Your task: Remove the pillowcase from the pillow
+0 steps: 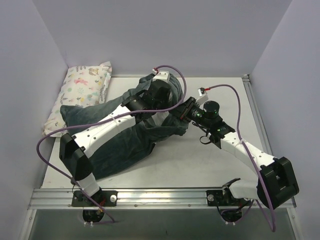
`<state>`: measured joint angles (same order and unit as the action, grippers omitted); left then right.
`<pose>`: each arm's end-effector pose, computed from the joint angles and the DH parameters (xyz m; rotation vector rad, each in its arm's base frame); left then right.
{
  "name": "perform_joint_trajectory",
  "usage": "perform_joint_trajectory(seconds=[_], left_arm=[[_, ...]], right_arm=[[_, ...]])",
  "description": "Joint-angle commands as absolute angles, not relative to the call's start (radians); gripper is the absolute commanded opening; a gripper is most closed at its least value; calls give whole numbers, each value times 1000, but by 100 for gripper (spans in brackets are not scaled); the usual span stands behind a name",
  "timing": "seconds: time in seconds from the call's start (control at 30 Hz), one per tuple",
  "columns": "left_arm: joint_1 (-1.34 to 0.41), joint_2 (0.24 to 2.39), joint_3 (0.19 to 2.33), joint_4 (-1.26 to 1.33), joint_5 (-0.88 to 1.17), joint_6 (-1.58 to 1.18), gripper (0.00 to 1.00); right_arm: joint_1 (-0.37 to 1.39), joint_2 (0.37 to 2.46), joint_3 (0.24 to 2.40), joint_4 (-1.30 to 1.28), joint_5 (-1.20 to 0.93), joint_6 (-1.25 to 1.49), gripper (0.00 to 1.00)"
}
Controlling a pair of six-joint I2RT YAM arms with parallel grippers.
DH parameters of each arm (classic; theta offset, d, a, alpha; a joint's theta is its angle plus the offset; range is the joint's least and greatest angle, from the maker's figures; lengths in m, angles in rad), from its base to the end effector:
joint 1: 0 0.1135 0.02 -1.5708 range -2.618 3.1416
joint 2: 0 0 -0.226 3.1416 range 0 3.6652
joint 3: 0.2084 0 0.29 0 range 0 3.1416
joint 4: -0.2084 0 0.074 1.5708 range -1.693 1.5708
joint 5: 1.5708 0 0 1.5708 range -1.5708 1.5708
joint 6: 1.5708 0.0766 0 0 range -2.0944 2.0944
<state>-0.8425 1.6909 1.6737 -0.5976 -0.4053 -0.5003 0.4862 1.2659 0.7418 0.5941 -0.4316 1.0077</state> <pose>0.3219 -0.3155 0.3097 0.1397 2.1446 -0.3450 0.3131 0.2017 0.2491 0.0510 1.7104 1.4818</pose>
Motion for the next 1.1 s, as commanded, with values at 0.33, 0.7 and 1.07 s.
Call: perform_joint_trajectory(seconds=[0.33,0.7,1.07], left_arm=[[-793,1594,1687,-592,-502,-503,0],[-733,1444,1697,-586,-479,-515,0],[-888,1219,1423,-528,-193,-623,0]], right_arm=[[538,1059,805,5,-229,690,12],[411,986,604,-71,-164,675,3],[356,1287,808,-31,-139,649,10]])
